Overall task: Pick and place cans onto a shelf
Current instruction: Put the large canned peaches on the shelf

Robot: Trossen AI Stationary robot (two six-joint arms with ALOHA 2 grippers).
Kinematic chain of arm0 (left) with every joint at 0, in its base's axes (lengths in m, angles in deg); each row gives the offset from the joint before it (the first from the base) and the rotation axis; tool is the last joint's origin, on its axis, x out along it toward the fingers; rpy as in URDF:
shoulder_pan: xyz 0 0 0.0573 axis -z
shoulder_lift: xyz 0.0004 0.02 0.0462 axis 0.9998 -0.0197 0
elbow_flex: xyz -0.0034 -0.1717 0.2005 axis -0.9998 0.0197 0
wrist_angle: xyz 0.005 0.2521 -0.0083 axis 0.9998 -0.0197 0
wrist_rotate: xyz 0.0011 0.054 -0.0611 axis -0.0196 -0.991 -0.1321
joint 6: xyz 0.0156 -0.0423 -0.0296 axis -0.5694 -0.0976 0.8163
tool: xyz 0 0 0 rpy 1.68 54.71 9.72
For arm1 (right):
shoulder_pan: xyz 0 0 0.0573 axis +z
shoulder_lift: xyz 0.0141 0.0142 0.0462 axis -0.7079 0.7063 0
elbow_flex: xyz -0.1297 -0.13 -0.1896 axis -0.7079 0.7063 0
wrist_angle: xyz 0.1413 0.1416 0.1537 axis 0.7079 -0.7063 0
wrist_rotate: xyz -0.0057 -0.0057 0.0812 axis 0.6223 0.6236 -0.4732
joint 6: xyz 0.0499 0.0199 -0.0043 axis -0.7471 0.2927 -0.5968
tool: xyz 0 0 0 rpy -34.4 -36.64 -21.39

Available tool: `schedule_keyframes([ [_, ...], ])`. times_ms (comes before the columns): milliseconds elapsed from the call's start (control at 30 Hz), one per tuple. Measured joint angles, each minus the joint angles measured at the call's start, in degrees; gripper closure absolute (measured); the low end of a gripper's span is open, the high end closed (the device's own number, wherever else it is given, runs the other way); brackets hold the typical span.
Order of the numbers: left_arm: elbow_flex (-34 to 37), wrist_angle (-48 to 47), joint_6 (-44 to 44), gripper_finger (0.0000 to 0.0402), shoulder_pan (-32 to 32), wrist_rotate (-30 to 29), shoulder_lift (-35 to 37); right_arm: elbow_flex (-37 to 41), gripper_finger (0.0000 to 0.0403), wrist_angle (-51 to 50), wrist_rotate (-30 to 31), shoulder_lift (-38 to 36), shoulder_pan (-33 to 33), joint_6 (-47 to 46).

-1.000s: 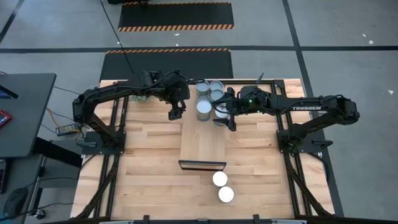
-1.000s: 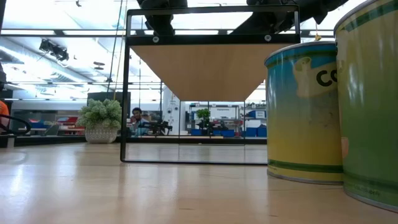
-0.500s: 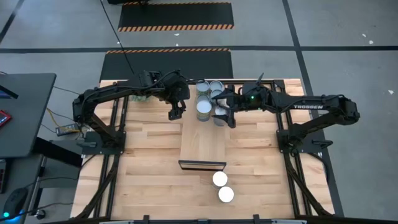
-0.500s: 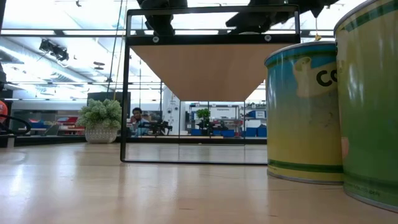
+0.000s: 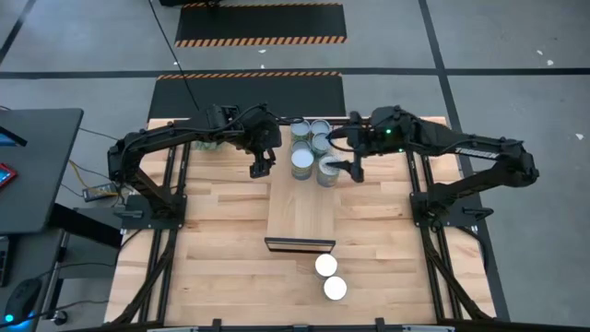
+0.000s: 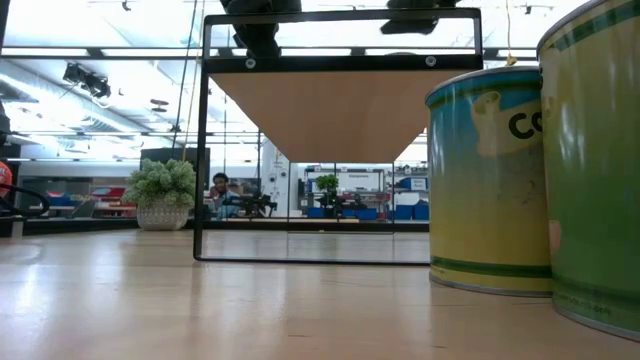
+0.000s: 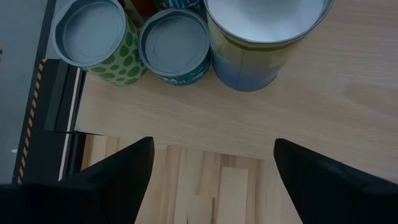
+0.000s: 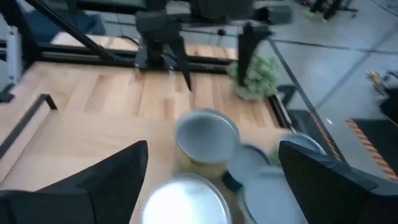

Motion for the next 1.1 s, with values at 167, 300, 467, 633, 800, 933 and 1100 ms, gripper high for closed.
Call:
schedule_keyframes([
  [167, 0.00, 0.02, -0.18, 0.0065, 0.00, 0.00, 0.00, -0.36, 0.0046, -11.84, 6.02, -4.22, -0.03, 0.98],
  [300, 0.00, 0.96, -1.71, 0.0065, 0.00, -0.02, 0.00, -0.30, 0.0054, -21.54, 7.37, -4.57, -0.37, 0.60],
  [467, 0.00, 2.84, -1.97, 0.0065, -0.38, -0.02, 0.00, 3.44, 0.0055, -20.74, 7.92, -4.32, -0.60, -2.19],
  [633, 0.00, 2.78, -1.46, 0.0065, -0.63, -0.02, 0.00, 7.80, 0.0055, -15.55, 9.78, -3.88, -0.37, -7.88],
  [800, 0.00, 2.73, -0.71, 0.0065, -0.61, 0.01, 0.00, 8.83, 0.0055, -13.97, 12.20, -2.18, 0.99, -10.95],
  [933, 0.00, 2.75, 0.10, 0.0065, -0.63, 0.00, 0.00, 8.86, 0.0055, -12.29, 11.29, -0.54, 2.19, -11.59],
  [1100, 0.00, 2.75, 1.56, 0.0065, -0.20, 0.42, 0.00, 8.87, 0.0055, -10.71, 14.03, 1.77, 2.76, -11.38],
])
